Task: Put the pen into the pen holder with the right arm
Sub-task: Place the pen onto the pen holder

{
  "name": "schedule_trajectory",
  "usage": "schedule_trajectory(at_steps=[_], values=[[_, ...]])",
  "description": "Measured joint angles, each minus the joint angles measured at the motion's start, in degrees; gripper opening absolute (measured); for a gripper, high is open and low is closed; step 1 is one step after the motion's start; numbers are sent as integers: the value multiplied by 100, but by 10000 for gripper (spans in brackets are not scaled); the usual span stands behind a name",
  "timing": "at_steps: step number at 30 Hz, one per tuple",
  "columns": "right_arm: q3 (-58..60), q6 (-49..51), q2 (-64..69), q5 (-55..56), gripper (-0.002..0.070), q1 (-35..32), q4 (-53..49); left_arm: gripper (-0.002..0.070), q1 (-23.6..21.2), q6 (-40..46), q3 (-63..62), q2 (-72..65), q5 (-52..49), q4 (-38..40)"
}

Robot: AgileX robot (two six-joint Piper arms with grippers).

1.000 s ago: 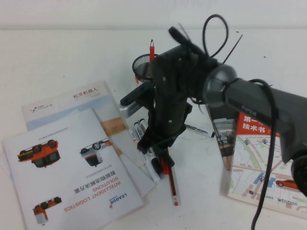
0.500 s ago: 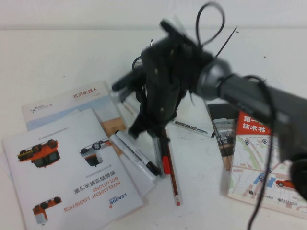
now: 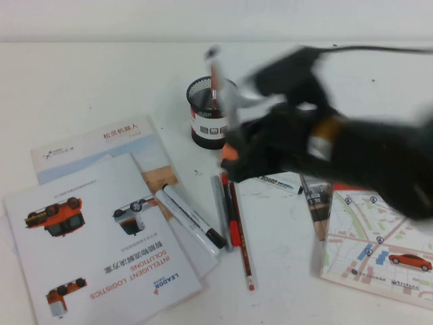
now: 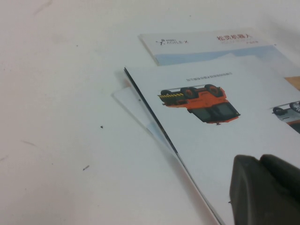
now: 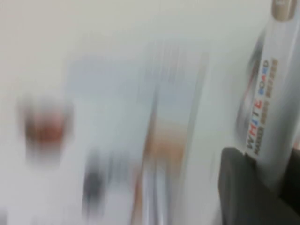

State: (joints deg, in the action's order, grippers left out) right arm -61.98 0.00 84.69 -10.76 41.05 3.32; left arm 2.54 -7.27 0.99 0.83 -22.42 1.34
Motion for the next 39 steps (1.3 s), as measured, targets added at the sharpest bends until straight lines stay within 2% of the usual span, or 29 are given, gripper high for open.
schedule_trajectory(at_steps=[2, 4, 9, 16, 21, 26, 31, 35, 37, 39], values=[[1108, 0, -506, 2075, 122, 0, 127, -3, 0, 0, 0, 0, 0, 0], [1639, -155, -732, 3108, 122, 0, 178, -3, 0, 0, 0, 0, 0, 0], [1751, -1078, -482, 3803, 122, 0, 171, -3, 0, 0, 0, 0, 0, 0], [999, -1301, 988, 5703, 122, 0, 810, -2, 0, 0, 0, 0, 0, 0], [-438, -1313, 2241, 5644, 122, -73, 911, -2, 0, 0, 0, 0, 0, 0], [-1694, -1313, 3190, 4960, 122, -272, 1004, -2, 0, 0, 0, 0, 0, 0], [-2519, -1115, 3766, 4416, 122, -505, 1246, -2, 0, 0, 0, 0, 0, 0], [-2732, -699, 4019, 4293, 125, -670, 1328, -3, 0, 0, 0, 0, 0, 0], [-2745, -621, 4092, 4222, 151, -713, 1343, -3, 0, 0, 0, 0, 0, 0], [-2745, -593, 4117, 4090, 214, -751, 1343, -2, 0, 0, 0, 0, 0, 0]])
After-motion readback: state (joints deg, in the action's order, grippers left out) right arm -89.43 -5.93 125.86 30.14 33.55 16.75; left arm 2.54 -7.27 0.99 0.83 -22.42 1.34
